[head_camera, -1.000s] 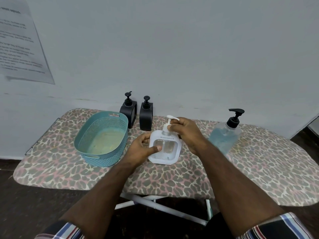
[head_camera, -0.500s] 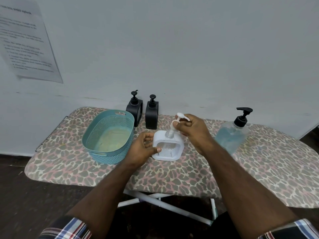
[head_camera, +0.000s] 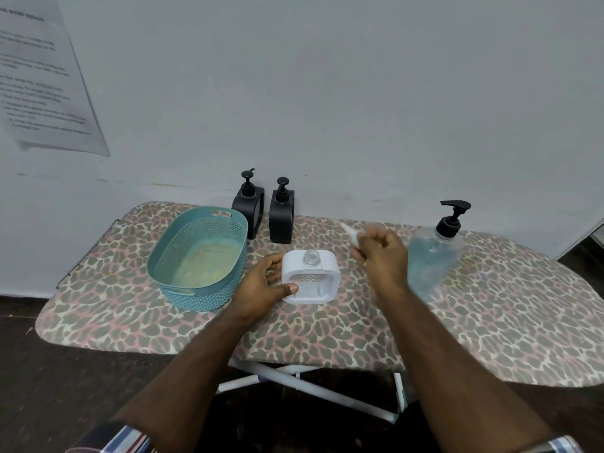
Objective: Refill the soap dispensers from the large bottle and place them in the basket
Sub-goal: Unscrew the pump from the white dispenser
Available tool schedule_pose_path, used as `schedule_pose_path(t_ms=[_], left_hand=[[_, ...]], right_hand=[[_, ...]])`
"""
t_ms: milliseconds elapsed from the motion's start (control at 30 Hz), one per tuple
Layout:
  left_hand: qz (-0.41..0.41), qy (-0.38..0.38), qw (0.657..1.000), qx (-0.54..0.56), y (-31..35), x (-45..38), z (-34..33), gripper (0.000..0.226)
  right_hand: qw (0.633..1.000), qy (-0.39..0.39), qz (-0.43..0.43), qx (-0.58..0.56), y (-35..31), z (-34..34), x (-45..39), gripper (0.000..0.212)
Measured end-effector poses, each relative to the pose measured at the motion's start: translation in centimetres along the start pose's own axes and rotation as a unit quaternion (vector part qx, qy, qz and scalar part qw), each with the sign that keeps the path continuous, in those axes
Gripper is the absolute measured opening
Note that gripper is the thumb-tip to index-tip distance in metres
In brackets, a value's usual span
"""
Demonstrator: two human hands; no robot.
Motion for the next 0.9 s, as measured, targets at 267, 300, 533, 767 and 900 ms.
schedule_pose_path(t_ms=[267, 300, 533, 767, 900], left_hand=[[-0.005, 0.008, 1.0, -0.012, -0.8, 0.0, -0.2, 0.066], [-0.005, 0.007, 1.0, -0.014, -0.8, 0.0, -0.2, 0.068], [-0.005, 0.021, 1.0, -0.023, -1.0, 0.3, -0.8, 0.067], [0.003, 0.03, 0.999, -0.037, -0.9, 0.2, -1.1, 0.064], [0.003, 0.025, 0.999, -0.034, -0.9, 0.2, -1.5, 0.062]], right_hand=[[0.956, 0.022, 0.004, 0.292, 5.6, 2.7, 2.2, 0.018], [0.951, 0.015, 0.004, 0.309, 5.7, 2.9, 2.3, 0.017], [0.934, -0.024, 0.008, 0.357, 6.2, 4.0, 1.8, 0.018], [0.925, -0.055, 0.008, 0.375, 6.0, 4.0, 1.6, 0.026], [0.924, -0.049, 0.017, 0.38, 5.7, 4.0, 1.7, 0.021]])
Point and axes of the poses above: each hand's wrist, its own x-axis away from the middle knuckle, its own z-axis out of the back of the hand, y = z × x, the point moved 4 cm from there along -x, towards the middle knuckle, and after that the axes turned 1 degree about -y, right-handed, at the moved point
